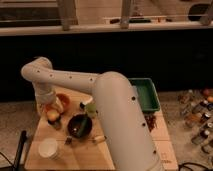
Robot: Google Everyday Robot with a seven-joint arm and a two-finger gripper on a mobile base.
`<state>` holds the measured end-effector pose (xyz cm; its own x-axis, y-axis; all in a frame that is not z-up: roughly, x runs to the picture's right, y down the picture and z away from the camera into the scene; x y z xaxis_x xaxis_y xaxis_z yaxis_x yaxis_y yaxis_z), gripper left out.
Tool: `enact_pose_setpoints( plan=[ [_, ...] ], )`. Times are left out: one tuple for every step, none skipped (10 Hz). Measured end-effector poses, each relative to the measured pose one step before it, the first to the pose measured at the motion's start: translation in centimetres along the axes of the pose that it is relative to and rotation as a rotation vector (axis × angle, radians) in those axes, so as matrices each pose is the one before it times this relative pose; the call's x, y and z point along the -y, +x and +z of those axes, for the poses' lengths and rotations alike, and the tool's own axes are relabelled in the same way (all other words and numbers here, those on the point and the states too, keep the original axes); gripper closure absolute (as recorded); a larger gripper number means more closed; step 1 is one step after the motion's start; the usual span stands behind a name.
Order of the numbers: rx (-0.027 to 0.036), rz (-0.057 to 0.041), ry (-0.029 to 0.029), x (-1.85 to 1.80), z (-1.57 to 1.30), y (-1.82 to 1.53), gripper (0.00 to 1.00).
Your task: Place apple in metal cup
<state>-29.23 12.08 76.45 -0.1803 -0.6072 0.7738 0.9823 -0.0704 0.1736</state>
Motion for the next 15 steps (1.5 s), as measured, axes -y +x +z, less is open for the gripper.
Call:
enact_pose_setpoints(
  plan=[
    [-0.00058, -0.00042, 0.00069, 0.008, 0.042, 0.018, 0.2],
    [-0.00087, -0.00103, 0.0011, 0.028, 0.024, 0.004, 0.2],
    [-0.00053, -0.00171, 0.00074, 0.041, 0.048, -0.033, 0.2],
    [-0.00219, -0.00349, 0.00168, 0.1, 0.017, -0.056, 0.2],
    [-0.00446, -0.00204, 0.00341, 0.019, -0.056, -0.003, 0.2],
    [-0.00364, -0.0005, -0.00205, -0.141, -0.07, 0.0, 0.2],
    [-0.00549, -0.00294, -0.00464, 0.042, -0.08, -0.031, 0.2],
    [-0.00332, -0.00144, -0.00454, 0.096, -0.038, -0.033, 0.2],
    [-0.00341, -0.00183, -0.00954, 0.079, -0.043, -0.086, 0.2],
    [-0.0045, -0.00125, -0.00795, 0.028, -0.096, -0.034, 0.2],
    [-0.00258, -0.00045, -0.00397, 0.0, -0.032, -0.01, 0.2],
    [0.00023, -0.0013, -0.00011, 0.09, 0.015, -0.026, 0.2],
    [0.0001, 0.00005, -0.00009, -0.006, 0.004, -0.002, 0.2],
    [-0.0001, 0.00027, 0.0002, -0.011, -0.008, 0.007, 0.2],
    [0.00005, -0.00001, -0.00003, 0.004, 0.002, -0.001, 0.2]
  ],
)
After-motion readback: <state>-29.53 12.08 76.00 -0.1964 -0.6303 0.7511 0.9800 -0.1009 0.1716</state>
